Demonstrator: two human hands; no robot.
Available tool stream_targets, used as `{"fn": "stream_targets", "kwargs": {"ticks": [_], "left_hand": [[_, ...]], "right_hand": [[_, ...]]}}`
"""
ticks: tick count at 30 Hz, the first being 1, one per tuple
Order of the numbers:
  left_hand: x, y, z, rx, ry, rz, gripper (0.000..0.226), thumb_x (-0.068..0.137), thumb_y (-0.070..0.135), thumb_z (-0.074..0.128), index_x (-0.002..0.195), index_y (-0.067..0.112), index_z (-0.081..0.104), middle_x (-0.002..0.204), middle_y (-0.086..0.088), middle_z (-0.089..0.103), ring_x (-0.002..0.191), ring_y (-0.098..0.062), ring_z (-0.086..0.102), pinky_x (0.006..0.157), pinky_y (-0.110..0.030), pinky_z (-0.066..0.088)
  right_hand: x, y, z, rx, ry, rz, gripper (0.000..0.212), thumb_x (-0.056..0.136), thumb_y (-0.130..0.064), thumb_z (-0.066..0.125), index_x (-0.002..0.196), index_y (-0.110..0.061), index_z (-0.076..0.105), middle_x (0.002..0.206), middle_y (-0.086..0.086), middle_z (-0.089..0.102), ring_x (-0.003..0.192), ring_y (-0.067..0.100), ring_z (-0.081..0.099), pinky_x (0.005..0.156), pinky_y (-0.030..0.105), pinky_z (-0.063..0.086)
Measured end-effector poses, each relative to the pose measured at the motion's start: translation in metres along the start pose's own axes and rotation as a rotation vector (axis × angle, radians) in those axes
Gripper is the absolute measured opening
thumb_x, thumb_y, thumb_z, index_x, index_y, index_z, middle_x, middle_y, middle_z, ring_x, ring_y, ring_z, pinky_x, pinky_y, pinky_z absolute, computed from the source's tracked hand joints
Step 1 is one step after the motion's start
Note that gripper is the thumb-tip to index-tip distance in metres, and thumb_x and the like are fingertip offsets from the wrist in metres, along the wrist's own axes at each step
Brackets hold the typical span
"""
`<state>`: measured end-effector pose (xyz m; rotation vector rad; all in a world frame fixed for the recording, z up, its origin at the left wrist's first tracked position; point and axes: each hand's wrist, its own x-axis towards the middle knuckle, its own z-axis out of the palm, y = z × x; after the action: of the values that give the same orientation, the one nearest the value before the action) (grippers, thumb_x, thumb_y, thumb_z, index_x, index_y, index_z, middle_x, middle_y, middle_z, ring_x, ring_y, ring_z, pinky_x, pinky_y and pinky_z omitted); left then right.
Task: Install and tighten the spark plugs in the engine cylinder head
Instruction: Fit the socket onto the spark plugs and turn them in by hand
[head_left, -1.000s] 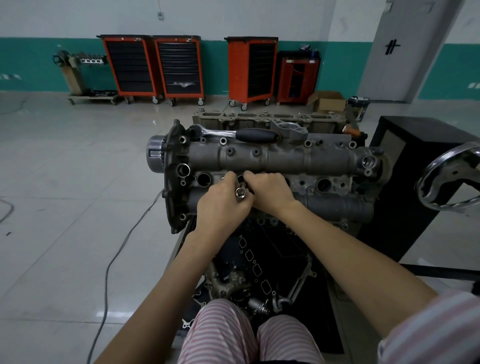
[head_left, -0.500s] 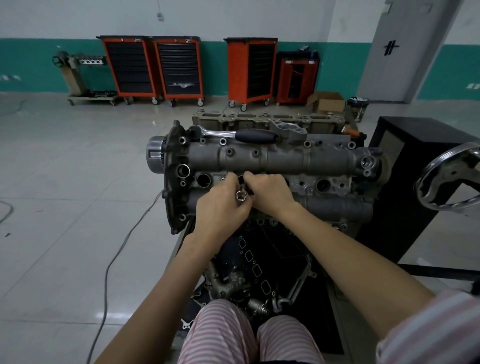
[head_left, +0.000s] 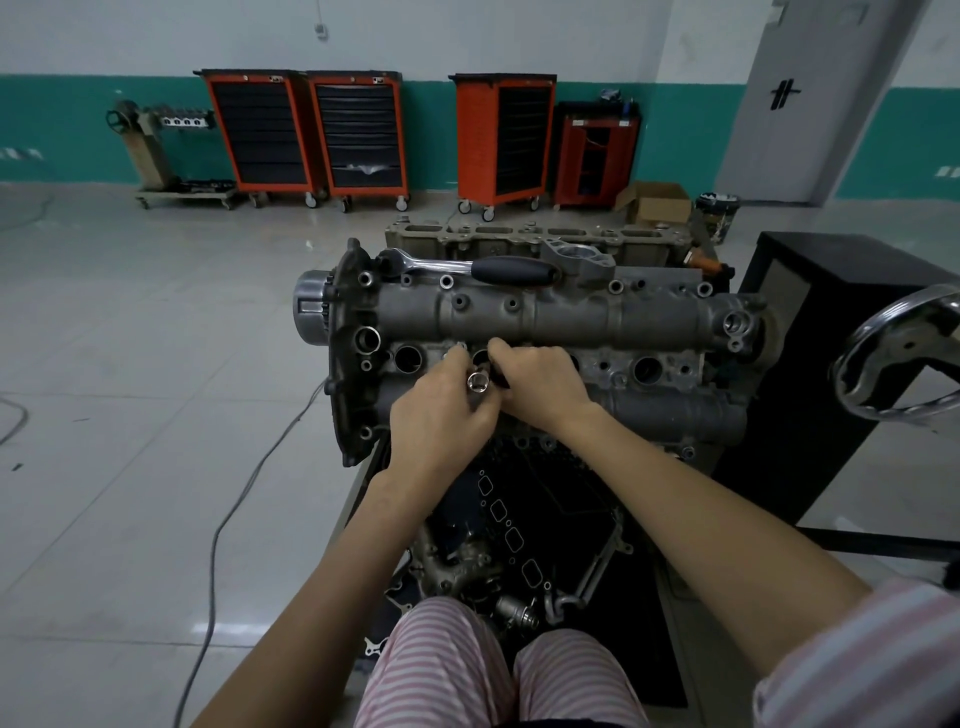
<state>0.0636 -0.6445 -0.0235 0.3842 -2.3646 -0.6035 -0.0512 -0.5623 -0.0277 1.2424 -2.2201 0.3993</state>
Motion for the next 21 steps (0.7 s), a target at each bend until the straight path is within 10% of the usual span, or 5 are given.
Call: {"fn": "stream_targets", "kwargs": {"ticks": [6, 15, 21], "left_hand": [[0.0043, 0.0034, -0.0009, 0.079, -0.006, -0.035, 0.041, 0.088, 0.050, 0.049, 0.066, 0.015, 0.045, 0.056, 0.004, 0.046, 0.062, -0.023, 0.051, 0.050, -0.029, 0.028], [0.0027, 0.0009, -0.0017, 0.004, -0.004, 0.017, 0.027, 0.085, 0.034, 0.055, 0.078, 0.019, 0.034, 0.060, 0.009, 0.040, 0.060, -0.016, 0.040, 0.046, -0.026, 0.021], [0.0016, -0.0020, 0.0021, 0.075, -0.029, -0.035, 0.050, 0.084, 0.064, 0.041, 0.060, 0.022, 0.050, 0.049, 0.009, 0.041, 0.057, -0.016, 0.046, 0.045, -0.023, 0.023]], "right_hand": [[-0.0019, -0.0027, -0.0025, -0.019, 0.201, -0.085, 0.016, 0.061, -0.014, 0.070, 0.056, -0.008, 0.057, 0.039, 0.004, 0.053, 0.029, 0.023, 0.050, 0.035, 0.018, 0.034], [0.0004, 0.0002, -0.0026, -0.007, -0.029, 0.008, 0.021, 0.075, -0.020, 0.064, 0.084, -0.003, 0.056, 0.068, 0.013, 0.065, 0.061, 0.034, 0.062, 0.050, 0.031, 0.033], [-0.0035, -0.0027, -0.0035, 0.028, 0.168, -0.084, 0.016, 0.060, -0.008, 0.072, 0.058, -0.006, 0.056, 0.041, 0.007, 0.055, 0.033, 0.025, 0.053, 0.034, 0.022, 0.037]]}}
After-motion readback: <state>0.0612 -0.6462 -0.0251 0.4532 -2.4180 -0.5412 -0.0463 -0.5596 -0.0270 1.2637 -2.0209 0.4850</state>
